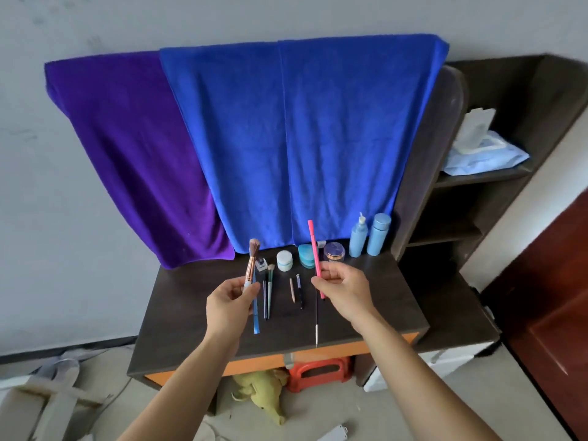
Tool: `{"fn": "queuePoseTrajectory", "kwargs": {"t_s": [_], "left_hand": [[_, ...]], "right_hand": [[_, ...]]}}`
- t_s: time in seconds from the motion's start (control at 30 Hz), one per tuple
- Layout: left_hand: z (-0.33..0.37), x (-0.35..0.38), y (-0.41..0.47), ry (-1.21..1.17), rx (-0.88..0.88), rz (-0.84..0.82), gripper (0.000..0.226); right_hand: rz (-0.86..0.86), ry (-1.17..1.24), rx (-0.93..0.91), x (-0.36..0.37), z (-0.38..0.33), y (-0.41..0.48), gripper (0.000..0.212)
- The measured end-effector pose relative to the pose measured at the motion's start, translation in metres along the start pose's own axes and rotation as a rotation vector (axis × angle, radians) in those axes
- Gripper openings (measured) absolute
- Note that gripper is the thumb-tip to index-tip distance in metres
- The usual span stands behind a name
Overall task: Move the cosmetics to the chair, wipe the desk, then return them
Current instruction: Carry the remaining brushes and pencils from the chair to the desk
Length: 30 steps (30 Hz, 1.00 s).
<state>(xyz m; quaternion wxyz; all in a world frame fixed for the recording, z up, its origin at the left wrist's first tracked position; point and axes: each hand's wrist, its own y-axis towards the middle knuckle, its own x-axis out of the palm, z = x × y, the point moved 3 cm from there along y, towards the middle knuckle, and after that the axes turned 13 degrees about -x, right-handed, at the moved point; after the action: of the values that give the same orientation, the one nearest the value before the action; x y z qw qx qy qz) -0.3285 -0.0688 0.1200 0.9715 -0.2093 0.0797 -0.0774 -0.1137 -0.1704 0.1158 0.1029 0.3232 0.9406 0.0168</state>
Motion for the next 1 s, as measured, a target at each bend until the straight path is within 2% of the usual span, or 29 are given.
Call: {"fn": "queuePoseTrajectory", "kwargs": {"t_s": [0.17, 0.37, 0.63, 0.77, 0.87, 1.0], "left_hand": [[-0.02, -0.011, 0.095, 0.045, -0.11, 0.007, 0.007], [-0.063, -0.015, 0.186, 0.253, -0.265, -0.009, 0.009], [-0.11, -0.008, 0.232, 0.477, -0.386, -0.012, 0.006], [-0.118, -0.015, 0.236, 0.623, -0.383, 0.001, 0.024], [-0.114, -0.022, 0.235, 0.659, -0.385, -0.005, 0.03], [-0.081, -0.032, 0.229, 0.701, -0.305, 0.01, 0.051]], "right_hand": [[0.004, -0.095, 0.086, 0.052, 0.034, 0.044, 0.027], [0.051, -0.245, 0.272, 0.108, 0.09, 0.072, 0.027], [-0.068, -0.459, 0.406, 0.155, 0.156, 0.075, 0.029], [-0.115, -0.491, 0.488, 0.158, 0.166, 0.067, 0.044], [-0.142, -0.505, 0.475, 0.149, 0.153, 0.064, 0.046], [-0.135, -0.606, 0.336, 0.127, 0.117, 0.077, 0.039]]}}
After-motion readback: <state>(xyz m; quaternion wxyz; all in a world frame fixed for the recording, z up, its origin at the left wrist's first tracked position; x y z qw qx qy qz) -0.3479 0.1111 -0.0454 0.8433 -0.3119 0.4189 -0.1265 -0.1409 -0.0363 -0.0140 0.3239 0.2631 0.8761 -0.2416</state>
